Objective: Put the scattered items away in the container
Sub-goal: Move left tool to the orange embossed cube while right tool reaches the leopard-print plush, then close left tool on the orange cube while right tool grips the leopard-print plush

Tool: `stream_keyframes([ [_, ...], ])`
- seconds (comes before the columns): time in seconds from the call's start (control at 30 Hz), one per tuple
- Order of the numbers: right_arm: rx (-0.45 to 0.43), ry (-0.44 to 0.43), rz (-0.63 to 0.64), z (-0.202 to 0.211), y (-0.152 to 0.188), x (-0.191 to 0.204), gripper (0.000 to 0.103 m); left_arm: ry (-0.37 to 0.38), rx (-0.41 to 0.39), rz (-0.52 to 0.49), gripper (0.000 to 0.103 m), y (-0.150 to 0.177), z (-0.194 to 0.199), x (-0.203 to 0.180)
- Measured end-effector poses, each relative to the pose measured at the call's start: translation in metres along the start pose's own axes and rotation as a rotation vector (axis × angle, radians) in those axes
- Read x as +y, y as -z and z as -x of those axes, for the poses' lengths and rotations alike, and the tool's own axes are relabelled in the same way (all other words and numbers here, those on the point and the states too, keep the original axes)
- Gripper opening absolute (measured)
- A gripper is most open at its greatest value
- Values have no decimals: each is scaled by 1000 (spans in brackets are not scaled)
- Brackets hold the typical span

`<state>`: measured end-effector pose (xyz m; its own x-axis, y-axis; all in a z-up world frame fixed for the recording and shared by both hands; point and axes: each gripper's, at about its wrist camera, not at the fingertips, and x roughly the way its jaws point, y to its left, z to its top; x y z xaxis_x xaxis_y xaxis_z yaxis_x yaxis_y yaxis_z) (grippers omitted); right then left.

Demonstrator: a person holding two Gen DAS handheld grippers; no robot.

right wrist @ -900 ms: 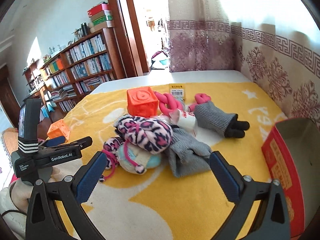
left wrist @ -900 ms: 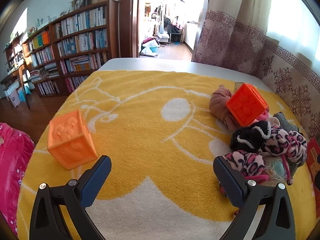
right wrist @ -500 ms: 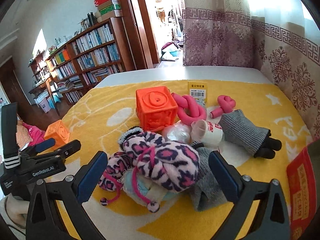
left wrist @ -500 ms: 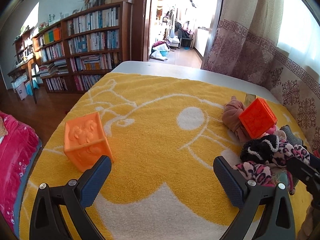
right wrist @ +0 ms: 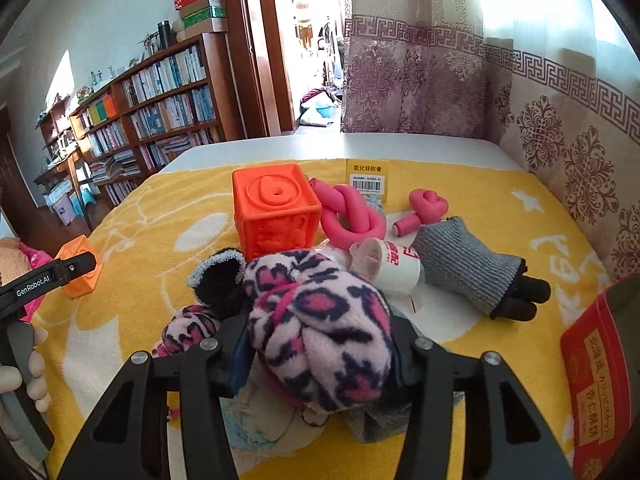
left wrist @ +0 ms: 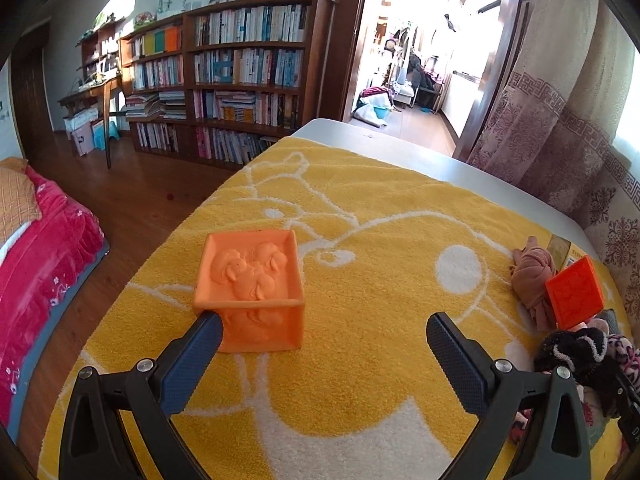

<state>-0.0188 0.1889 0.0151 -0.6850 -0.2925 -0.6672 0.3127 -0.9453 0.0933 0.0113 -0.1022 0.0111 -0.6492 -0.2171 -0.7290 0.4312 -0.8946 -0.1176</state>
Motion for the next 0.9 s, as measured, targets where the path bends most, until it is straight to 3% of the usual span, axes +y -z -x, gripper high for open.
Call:
stream_keyframes([
  [0.1, -25, 5, -6, 5, -1, -1, 56, -9, -9, 5, 103, -1, -1, 3],
  [0.27, -39, 3, -15, 6, -1, -4, 56, 67, -70, 97, 103, -6, 13, 19],
  [0.47, -27, -5, -48, 4, 0, -10, 56, 39, -119, 130, 103, -11, 21, 30],
  [0.83, -30, -26, -56, 7, 0, -9, 56, -101, 38, 61, 103, -8, -31, 29],
  [0.87, -29, -26, -58, 6, 0, -10, 56, -90, 54, 63, 101, -7, -35, 31],
  [0.9, -29, -26, -59, 6, 0, -10, 56, -71, 69, 67, 89, -7, -38, 32],
])
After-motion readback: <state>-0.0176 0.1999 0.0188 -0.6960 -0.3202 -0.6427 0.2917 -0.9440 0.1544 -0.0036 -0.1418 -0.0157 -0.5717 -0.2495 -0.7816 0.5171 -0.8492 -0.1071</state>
